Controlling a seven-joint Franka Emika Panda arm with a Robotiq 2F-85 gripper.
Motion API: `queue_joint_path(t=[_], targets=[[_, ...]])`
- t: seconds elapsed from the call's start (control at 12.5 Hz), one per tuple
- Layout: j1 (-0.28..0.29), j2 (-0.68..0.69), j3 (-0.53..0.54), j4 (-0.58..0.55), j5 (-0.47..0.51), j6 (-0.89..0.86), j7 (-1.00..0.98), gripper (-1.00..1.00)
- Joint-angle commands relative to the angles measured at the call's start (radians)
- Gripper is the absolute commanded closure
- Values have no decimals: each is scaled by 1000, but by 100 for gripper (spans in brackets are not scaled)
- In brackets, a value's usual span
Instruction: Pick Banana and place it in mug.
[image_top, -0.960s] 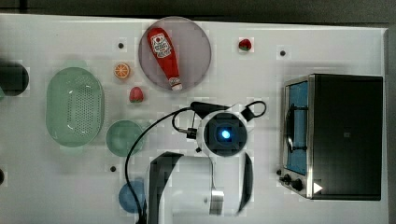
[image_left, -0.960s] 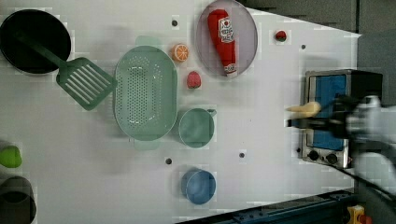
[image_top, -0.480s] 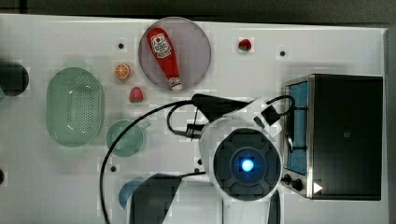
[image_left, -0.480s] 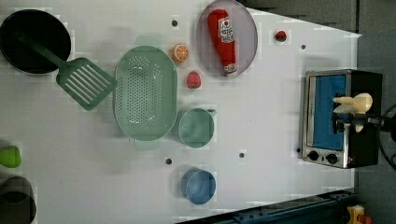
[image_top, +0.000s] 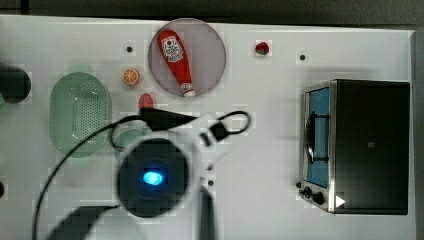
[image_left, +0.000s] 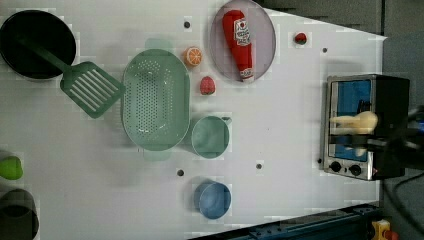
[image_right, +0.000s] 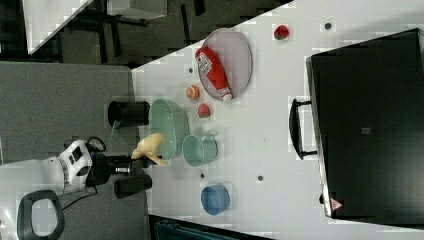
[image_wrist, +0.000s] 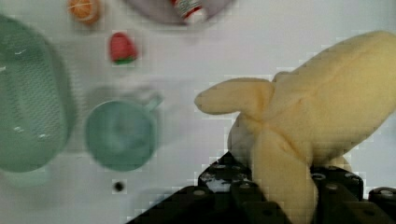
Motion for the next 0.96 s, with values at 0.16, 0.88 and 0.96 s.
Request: queue_joint_path(t=[0.16, 0.88, 0.96], targets=[[34, 103, 164, -10, 35, 18, 381, 49], [35, 457, 254, -12, -2, 373, 557, 49], [36, 482, 254, -14, -19, 399, 566, 49]])
